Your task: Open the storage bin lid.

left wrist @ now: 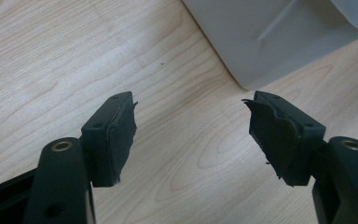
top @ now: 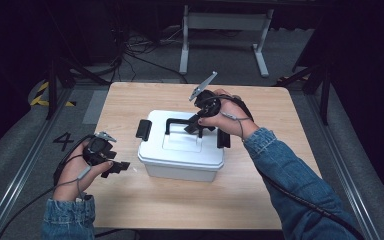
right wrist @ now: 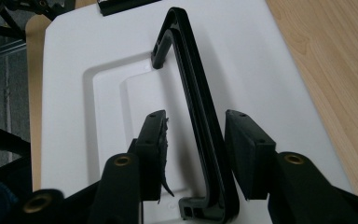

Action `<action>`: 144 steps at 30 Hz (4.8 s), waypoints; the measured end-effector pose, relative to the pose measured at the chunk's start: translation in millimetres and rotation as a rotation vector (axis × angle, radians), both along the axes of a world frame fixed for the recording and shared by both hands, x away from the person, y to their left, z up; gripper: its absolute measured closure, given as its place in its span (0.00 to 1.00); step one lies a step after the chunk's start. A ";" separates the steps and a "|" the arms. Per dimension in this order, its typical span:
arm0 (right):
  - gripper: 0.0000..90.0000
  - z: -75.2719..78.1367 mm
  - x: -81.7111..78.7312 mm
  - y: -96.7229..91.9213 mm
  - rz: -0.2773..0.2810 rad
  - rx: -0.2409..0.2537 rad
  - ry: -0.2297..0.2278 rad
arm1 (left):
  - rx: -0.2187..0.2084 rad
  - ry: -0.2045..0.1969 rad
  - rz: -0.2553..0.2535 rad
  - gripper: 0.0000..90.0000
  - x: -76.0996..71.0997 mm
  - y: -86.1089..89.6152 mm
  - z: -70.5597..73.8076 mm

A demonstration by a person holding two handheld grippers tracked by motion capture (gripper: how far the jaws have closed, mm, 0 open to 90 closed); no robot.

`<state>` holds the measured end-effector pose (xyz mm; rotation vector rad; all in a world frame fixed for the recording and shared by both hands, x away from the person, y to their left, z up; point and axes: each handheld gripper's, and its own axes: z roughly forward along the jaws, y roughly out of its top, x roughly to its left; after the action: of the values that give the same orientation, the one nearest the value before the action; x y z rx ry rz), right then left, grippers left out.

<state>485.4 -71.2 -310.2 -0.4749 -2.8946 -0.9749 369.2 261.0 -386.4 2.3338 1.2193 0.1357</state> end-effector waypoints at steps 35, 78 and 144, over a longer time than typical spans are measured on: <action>0.94 4.8 -8.3 6.0 0.124 -0.028 -0.036 | 0.002 0.000 -0.007 0.35 0.7 0.0 -0.6; 0.94 66.3 -11.8 -72.6 0.016 0.081 -0.136 | 0.003 0.003 0.000 0.35 1.3 -0.2 -2.7; 0.94 -15.2 32.8 -262.8 -0.541 0.071 -0.108 | 0.015 0.022 -0.012 0.34 2.8 -2.0 -7.0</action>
<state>518.2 -334.0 -325.4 -1.2800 -2.8624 -1.1818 372.0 259.1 -393.4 2.3613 1.2187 0.1165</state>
